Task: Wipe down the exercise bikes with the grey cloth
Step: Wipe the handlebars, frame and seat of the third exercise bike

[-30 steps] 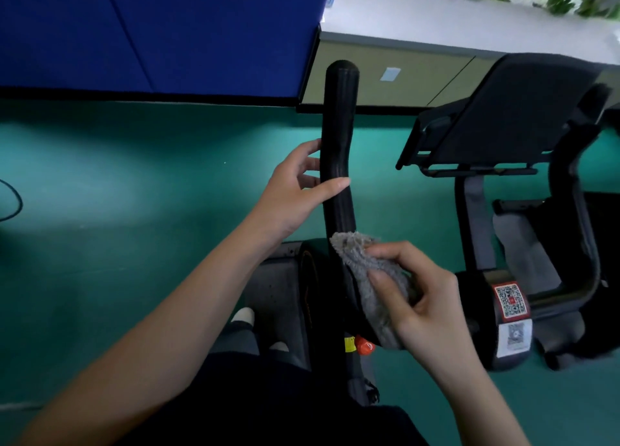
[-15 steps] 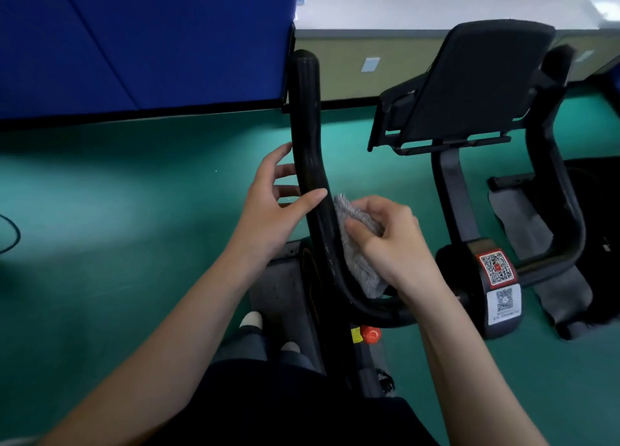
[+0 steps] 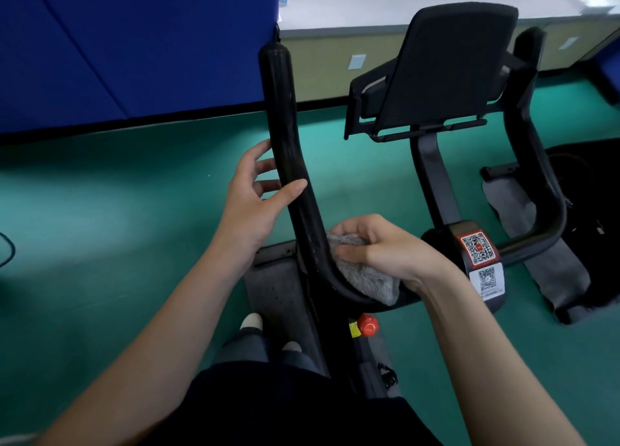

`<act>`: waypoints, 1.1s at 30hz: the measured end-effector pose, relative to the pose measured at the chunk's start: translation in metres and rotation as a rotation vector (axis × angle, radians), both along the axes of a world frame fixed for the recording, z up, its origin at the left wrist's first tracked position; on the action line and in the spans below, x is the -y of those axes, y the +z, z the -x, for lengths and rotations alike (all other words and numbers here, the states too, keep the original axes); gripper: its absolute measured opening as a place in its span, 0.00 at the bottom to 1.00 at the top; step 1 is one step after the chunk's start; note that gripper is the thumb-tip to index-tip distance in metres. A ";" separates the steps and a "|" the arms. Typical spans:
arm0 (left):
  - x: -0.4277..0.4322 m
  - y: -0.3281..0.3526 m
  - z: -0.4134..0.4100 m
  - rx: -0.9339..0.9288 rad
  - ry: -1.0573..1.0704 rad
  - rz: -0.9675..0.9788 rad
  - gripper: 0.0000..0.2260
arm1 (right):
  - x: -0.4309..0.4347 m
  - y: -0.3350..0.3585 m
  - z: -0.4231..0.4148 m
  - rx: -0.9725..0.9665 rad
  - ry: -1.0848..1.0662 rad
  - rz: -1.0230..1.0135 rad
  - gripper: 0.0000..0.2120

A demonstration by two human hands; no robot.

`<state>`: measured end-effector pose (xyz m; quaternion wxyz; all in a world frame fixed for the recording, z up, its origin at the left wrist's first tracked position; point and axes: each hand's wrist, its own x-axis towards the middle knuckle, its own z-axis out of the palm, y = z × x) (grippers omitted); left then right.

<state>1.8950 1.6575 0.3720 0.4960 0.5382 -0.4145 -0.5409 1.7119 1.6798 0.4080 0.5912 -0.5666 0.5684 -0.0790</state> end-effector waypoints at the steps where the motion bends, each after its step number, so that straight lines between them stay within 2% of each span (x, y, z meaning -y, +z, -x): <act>1: 0.000 0.000 0.000 -0.002 0.002 -0.001 0.24 | 0.003 -0.002 -0.002 0.007 0.009 -0.013 0.10; 5: 0.000 0.001 0.001 0.011 0.008 0.004 0.24 | 0.009 -0.008 -0.004 -0.018 0.085 -0.046 0.17; 9: -0.002 0.004 0.000 0.035 0.000 0.002 0.24 | 0.005 0.001 0.009 0.007 0.161 -0.045 0.08; 11: -0.003 0.006 0.001 0.078 0.006 0.009 0.25 | 0.001 0.009 0.017 -0.018 0.177 -0.013 0.06; 13: -0.007 0.009 0.002 0.237 0.028 0.073 0.28 | -0.007 0.013 0.026 -0.064 0.097 0.064 0.06; 15: -0.012 0.012 0.001 0.475 0.044 0.216 0.29 | -0.023 0.013 0.030 -0.119 -0.111 0.239 0.07; 17: -0.016 0.017 -0.002 0.680 0.035 0.388 0.25 | -0.043 0.014 0.020 -0.150 -0.327 0.458 0.10; 20: -0.017 0.023 -0.007 0.869 -0.062 0.595 0.13 | -0.066 0.011 -0.018 -0.149 -0.472 0.707 0.10; 25: -0.009 0.021 -0.013 0.902 -0.314 0.692 0.07 | -0.073 0.002 -0.070 -0.229 -0.633 0.880 0.09; 33: 0.014 0.017 -0.026 0.795 -0.476 0.749 0.06 | -0.069 -0.006 -0.114 -0.453 -0.841 0.974 0.09</act>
